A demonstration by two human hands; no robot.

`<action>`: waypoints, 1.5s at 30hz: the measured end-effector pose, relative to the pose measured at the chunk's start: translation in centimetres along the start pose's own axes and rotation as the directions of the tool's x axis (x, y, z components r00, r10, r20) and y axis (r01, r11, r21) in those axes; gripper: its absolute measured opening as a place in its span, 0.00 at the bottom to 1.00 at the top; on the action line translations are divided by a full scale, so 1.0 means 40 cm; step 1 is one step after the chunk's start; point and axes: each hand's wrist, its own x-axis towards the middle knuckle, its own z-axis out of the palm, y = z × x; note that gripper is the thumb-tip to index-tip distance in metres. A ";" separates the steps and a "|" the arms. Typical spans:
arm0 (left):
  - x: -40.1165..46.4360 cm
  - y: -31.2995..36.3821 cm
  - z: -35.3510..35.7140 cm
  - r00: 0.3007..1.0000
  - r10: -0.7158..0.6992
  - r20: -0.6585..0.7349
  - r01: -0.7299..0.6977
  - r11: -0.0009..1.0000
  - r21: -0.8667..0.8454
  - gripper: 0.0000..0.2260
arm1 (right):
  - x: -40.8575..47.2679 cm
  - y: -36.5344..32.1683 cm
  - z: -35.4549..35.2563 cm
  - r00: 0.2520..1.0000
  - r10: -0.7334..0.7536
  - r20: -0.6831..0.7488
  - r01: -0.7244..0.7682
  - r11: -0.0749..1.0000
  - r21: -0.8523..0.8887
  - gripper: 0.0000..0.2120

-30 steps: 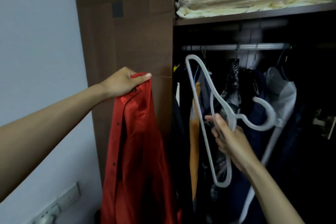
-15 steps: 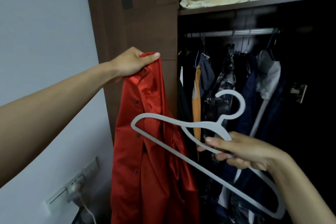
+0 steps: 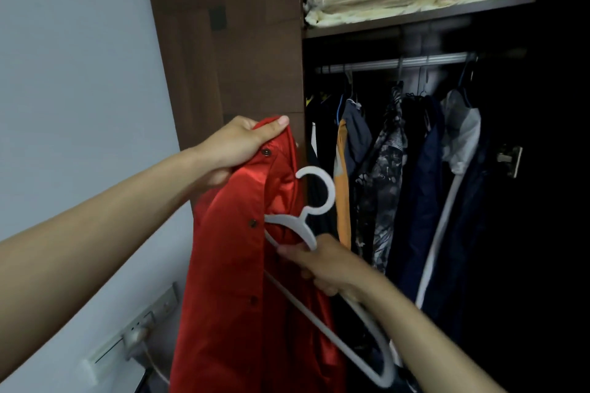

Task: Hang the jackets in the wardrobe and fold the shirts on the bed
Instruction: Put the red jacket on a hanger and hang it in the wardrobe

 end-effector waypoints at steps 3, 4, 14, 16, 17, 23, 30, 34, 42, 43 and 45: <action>-0.020 0.010 0.034 0.998 -0.047 -0.043 0.040 0.989 -0.146 0.29 | 0.036 0.028 0.090 0.989 0.065 0.136 -0.061 0.998 -0.034 0.15; -0.027 0.008 0.041 0.997 -0.059 -0.050 0.050 0.985 -0.165 0.29 | 0.040 0.039 0.114 0.988 0.057 0.142 -0.056 0.998 -0.009 0.11; -0.044 -0.025 -0.043 0.836 0.516 0.188 -0.356 0.248 0.901 0.27 | 0.056 0.062 -0.048 0.954 -0.300 0.003 0.278 0.888 0.365 0.19; -0.026 -0.025 -0.042 0.859 0.430 0.278 -0.338 0.069 0.939 0.31 | 0.059 0.050 -0.088 0.942 -0.332 0.055 0.292 0.888 0.354 0.20; -0.018 -0.028 -0.043 0.900 0.360 0.247 -0.293 0.078 0.953 0.32 | 0.058 0.047 -0.105 0.939 -0.334 0.086 0.284 0.891 0.354 0.20; 0.002 -0.068 -0.050 0.977 0.203 0.062 -0.103 0.196 0.975 0.33 | 0.027 0.055 -0.173 0.963 -0.266 -0.051 0.266 0.964 -0.006 0.25; 0.041 -0.092 -0.066 0.991 0.099 -0.089 0.056 0.293 0.955 0.39 | -0.145 0.152 0.061 0.975 -0.182 -0.124 0.170 0.980 -0.103 0.20; 0.052 -0.049 -0.045 0.988 0.111 -0.107 0.051 0.421 0.906 0.36 | -0.034 0.279 0.124 0.989 0.136 0.054 -0.123 0.973 -0.196 0.40; 0.036 0.013 -0.069 0.981 0.120 -0.152 0.056 0.573 0.818 0.32 | 0.113 0.245 0.099 0.963 -0.193 -0.190 0.216 0.970 0.109 0.38; 0.030 0.016 -0.083 0.980 0.119 -0.160 0.064 0.573 0.817 0.33 | 0.113 0.240 0.095 0.976 -0.206 -0.075 0.216 0.964 0.156 0.25; 0.017 0.017 -0.115 0.976 0.111 -0.187 0.091 0.569 0.817 0.36 | 0.116 0.250 0.099 0.964 -0.230 0.136 0.195 0.954 0.227 0.19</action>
